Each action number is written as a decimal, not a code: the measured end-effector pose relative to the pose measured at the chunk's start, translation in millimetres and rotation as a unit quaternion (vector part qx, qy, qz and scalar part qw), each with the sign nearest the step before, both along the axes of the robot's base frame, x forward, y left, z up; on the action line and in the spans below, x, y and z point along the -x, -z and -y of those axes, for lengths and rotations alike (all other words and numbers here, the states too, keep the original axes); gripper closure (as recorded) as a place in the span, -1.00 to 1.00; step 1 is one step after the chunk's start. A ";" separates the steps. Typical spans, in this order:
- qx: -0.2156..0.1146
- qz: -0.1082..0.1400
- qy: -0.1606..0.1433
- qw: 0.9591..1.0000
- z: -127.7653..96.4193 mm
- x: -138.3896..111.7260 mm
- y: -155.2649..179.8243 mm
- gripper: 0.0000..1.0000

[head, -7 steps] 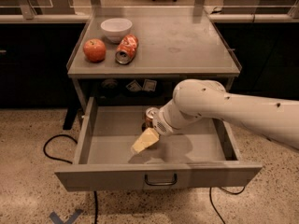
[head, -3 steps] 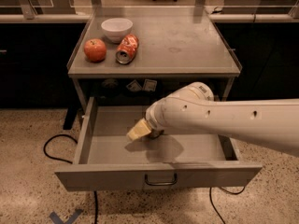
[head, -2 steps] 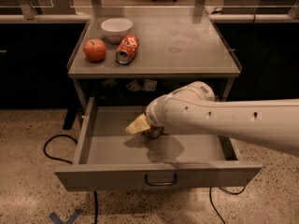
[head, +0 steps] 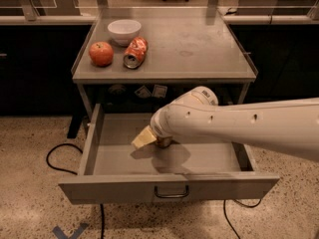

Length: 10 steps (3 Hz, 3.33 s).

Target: Pick orange can from top drawer and place on counter

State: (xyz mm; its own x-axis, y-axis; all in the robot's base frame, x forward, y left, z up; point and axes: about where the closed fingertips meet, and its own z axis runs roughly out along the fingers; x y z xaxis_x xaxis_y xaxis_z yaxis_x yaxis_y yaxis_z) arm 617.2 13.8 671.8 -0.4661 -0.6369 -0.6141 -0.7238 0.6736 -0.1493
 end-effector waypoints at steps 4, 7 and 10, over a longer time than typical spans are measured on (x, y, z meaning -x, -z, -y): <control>0.003 -0.004 -0.001 1.000 0.0 1.3 2.5 0.31; 0.022 -0.002 -0.024 0.999 -4.4 0.4 -17.1 1.00; 0.057 0.046 -0.067 0.995 -2.9 -32.1 -186.3 1.00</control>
Offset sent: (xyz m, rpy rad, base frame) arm -0.0013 0.0000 -0.0026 -0.0062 0.0087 0.0011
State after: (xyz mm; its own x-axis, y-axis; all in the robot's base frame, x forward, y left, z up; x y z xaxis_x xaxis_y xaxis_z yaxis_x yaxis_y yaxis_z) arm 649.3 16.7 858.2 -0.3174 -0.7579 -0.5700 -0.7855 0.5469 -0.2898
